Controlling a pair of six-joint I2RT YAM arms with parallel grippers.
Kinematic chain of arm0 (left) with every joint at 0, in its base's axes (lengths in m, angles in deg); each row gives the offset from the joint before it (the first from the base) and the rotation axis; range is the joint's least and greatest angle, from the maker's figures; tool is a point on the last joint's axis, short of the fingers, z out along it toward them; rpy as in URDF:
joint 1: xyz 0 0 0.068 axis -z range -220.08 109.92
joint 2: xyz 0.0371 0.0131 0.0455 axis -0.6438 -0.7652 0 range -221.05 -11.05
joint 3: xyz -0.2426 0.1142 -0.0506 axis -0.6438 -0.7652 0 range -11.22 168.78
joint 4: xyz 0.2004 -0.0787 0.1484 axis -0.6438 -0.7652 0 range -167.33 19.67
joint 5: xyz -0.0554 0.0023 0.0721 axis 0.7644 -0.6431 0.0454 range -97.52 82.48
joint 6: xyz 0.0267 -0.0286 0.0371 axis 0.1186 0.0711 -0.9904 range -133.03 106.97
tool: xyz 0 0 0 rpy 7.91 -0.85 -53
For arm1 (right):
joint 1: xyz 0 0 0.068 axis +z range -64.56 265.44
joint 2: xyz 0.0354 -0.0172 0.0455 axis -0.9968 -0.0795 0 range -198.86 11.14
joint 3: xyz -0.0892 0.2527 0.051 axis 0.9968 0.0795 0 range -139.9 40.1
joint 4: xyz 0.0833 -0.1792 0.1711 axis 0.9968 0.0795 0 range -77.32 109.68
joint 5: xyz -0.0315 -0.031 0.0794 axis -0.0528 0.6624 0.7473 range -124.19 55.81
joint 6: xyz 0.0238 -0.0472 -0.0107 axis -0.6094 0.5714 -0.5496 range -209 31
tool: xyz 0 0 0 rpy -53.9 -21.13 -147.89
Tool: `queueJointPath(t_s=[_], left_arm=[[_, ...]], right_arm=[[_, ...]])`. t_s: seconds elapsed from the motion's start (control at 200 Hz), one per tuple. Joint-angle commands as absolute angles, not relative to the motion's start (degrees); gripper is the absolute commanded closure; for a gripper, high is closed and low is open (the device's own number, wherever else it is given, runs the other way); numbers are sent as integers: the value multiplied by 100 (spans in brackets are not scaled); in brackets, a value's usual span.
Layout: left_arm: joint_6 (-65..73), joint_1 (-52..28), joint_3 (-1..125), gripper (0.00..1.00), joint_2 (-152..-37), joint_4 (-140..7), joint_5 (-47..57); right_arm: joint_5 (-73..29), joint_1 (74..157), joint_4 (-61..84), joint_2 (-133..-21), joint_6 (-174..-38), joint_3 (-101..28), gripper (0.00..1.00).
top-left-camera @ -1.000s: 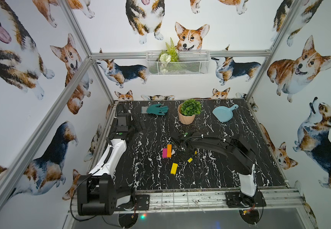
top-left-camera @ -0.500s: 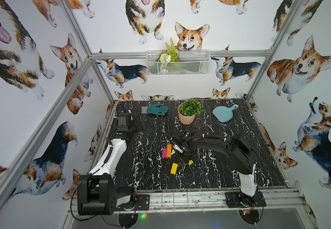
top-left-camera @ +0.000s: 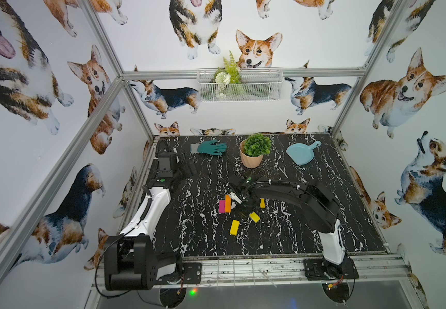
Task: Assemble the letter p with building blocks
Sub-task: Pick up the building block from the center of the board, then assemble the building block at the center of the board.
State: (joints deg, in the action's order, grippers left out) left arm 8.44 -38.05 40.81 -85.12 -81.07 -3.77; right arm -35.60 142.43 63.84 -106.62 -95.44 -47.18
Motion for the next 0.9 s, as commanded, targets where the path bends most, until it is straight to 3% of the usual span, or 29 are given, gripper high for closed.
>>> queueJointPath(t_s=[0.0,0.16,0.27,0.606,0.896], left_arm=[[879,-3814,4077,0,-8484,-7999,-382],[876,-3813,4077,0,-8478,-8004,-400],[867,-3810,4083,0,-8479,-8008,-391],[867,-3808,4077,0,-8462,-7999,-365],[901,-3807,4057,0,-8451,-7960,-345]], right_arm=[[-3444,14249,6366,-10719,-9584,-4764,42],[-3441,14248,6427,-10699,-9510,-4770,65],[-3552,14248,6501,-10658,-9312,-4790,71],[-3867,14143,6673,-10386,-8477,-4751,71],[-3538,14134,6570,-10132,-7297,-4324,69]])
